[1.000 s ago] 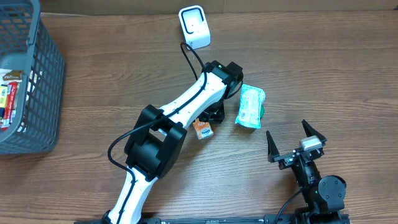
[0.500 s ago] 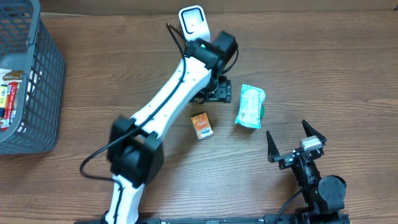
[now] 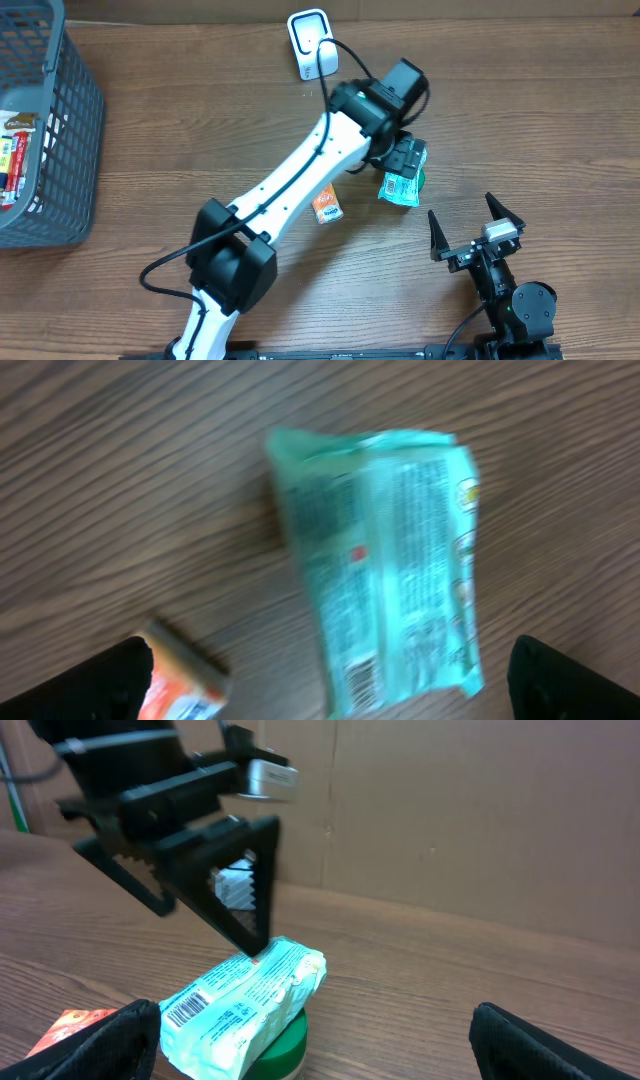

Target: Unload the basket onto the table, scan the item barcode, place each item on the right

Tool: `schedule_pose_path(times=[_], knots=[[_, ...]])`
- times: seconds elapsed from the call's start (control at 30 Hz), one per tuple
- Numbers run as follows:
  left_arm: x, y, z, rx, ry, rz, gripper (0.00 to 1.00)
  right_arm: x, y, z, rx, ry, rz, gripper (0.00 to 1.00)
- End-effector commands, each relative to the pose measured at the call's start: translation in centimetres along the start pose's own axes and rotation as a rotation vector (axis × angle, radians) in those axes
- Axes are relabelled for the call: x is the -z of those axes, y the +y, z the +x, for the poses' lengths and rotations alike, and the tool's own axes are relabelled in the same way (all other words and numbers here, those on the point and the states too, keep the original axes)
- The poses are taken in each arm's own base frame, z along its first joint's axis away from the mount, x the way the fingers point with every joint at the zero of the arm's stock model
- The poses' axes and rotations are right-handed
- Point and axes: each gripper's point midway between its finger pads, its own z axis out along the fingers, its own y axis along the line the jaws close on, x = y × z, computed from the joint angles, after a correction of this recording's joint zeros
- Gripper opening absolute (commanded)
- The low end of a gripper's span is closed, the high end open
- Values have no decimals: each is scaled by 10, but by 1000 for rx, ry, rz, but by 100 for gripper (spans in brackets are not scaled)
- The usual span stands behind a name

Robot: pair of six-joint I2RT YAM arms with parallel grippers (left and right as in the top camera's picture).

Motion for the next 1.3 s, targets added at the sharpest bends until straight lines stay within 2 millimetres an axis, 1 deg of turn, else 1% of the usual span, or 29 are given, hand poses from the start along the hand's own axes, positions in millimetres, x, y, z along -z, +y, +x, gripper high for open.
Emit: schedule_pose_path(times=[0.0,0.07,0.1,0.13,0.37,0.43,0.53,0.57,0.7,0.87,1.0,1.07,1.13,1.17,1.23,1.27], knots=[[-21,-14,4,-37,17,14,97,0,2,3,1,0,-10,100],[-30,-21,5,-42,17,17,96,0,2,3,1,-1,-10,100],[-36,-21,5,-30,22,12,96,0,2,3,1,-1,-10,100],[-37,-22,5,-20,21,10,95,0,2,3,1,-1,-10,100],[-63,-18,11,23,62,-10,93,0,2,3,1,0,-10,100],[-68,-17,13,24,73,-14,88,0,2,3,1,-1,-10,100],[-70,-16,14,24,77,-16,67,0,2,3,1,-1,-10,100],[-70,-16,14,24,76,-15,63,0,2,3,1,-1,-10,100],[-68,-17,11,25,68,-12,60,0,2,3,1,-1,-10,100],[-55,-22,5,24,47,5,50,0,2,3,1,-1,-10,100],[-33,-24,-7,29,-5,23,45,0,2,3,1,-1,-10,100],[-20,-22,-12,49,-30,30,42,0,2,3,1,-1,-10,100],[-9,-15,-14,86,-41,21,42,0,2,3,1,-1,-10,100],[-1,-6,-13,131,-38,-3,42,0,2,3,1,-1,-10,100],[3,7,-7,182,-22,-49,42,0,2,3,1,-1,-10,100],[4,17,-3,209,-11,-89,42,0,2,3,1,-1,-10,100]])
